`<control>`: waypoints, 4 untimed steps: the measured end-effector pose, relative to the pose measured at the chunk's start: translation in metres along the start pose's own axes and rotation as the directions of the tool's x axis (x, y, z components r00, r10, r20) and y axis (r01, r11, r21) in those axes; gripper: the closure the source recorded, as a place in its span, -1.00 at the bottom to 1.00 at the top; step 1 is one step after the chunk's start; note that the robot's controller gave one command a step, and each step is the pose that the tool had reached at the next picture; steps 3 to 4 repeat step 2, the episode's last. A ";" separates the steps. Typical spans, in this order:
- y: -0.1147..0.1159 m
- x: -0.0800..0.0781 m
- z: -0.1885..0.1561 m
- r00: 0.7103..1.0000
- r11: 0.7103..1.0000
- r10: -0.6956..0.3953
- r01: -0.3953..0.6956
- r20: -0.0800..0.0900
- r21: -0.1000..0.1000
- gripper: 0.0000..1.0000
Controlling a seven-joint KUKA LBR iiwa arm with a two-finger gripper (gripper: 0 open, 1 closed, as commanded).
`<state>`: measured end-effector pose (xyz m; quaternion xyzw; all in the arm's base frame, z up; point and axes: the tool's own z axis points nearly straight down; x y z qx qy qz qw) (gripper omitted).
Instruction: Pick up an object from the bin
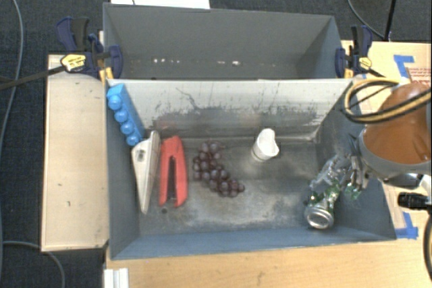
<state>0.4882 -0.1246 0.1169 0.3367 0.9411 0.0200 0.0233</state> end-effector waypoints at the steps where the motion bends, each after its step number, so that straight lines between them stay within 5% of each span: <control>1: 0.000 0.000 -0.014 1.000 1.000 -0.001 0.001 -0.001 0.001 1.00; 4: 0.001 -0.001 -0.027 1.000 1.000 -0.001 0.001 0.001 0.000 1.00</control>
Offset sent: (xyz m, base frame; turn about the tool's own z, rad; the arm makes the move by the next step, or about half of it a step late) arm 0.0000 0.0002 0.0117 0.0000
